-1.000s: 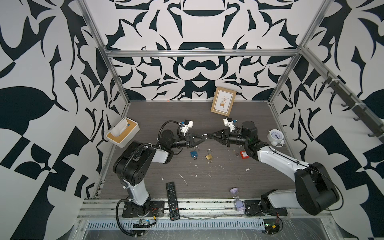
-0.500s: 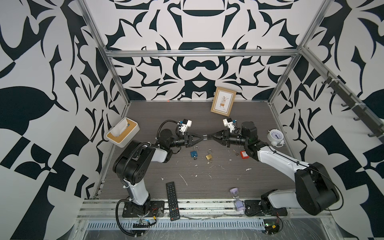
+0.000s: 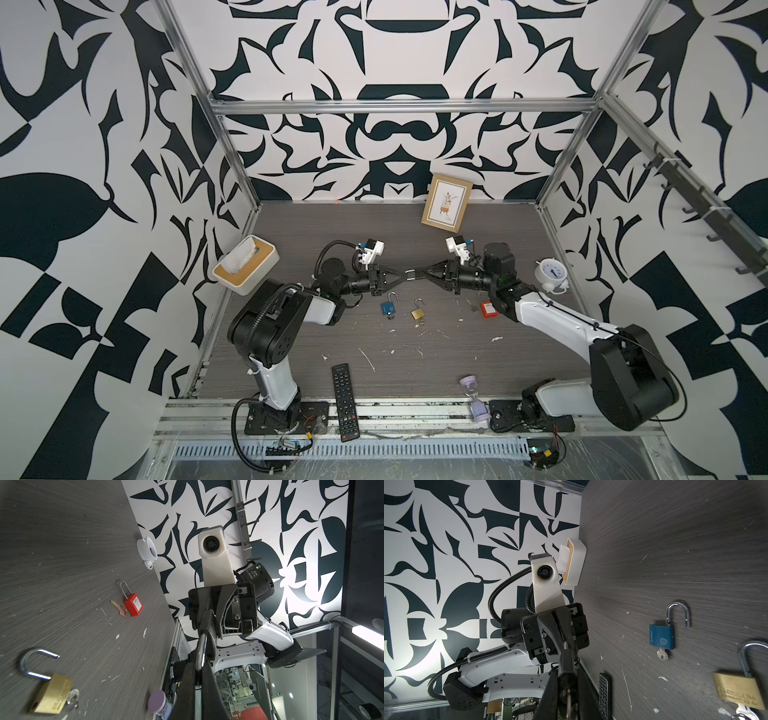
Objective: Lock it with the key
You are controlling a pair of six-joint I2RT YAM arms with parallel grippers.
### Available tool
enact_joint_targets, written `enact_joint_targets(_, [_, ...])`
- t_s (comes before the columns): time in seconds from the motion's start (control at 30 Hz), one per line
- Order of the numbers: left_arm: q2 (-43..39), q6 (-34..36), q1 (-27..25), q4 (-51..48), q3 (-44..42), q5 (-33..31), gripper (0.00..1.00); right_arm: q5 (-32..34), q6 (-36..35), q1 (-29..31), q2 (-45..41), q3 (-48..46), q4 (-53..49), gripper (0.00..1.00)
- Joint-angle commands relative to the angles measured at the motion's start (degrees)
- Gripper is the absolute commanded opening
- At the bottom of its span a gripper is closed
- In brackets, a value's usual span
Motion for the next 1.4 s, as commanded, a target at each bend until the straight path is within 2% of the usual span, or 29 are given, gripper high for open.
enact_joint_targets(0.0, [-1.27,-1.27,0.12,2.70,1.44,0.34,0.00,-0.98,-3.80,0.43,-2.45,0.14,2.60,0.00])
enact_joint_targets(0.13, [-3.20,-2.50,0.06,2.69,1.63,0.44,0.00,0.01,-9.66,0.81,-3.55,0.49,-1.70,0.00])
enact_joint_targets(0.3, [-4.91,-3.25,-0.44,2.67,0.93,0.32,0.00,-0.09,-10.87,0.80,-3.28,-0.52,-0.27,0.00])
enact_joint_targets(0.47, [-4.68,-3.26,-1.62,2.71,1.13,-0.03,0.00,0.33,-10.34,1.14,-3.02,-0.83,0.69,0.00])
enact_joint_targets(0.67, [-3.91,-3.20,-2.63,2.70,2.73,-0.56,0.00,-0.17,-6.34,2.56,-1.80,-1.01,6.09,0.00])
enact_joint_targets(1.03, [-4.18,-3.57,-3.72,2.71,3.97,-0.49,0.00,2.38,-10.95,7.58,0.38,1.18,1.53,0.00])
enact_joint_targets(1.37, [-4.37,-3.26,-4.04,2.70,4.06,-0.44,0.00,2.92,-9.42,12.63,4.58,2.81,4.98,0.00])
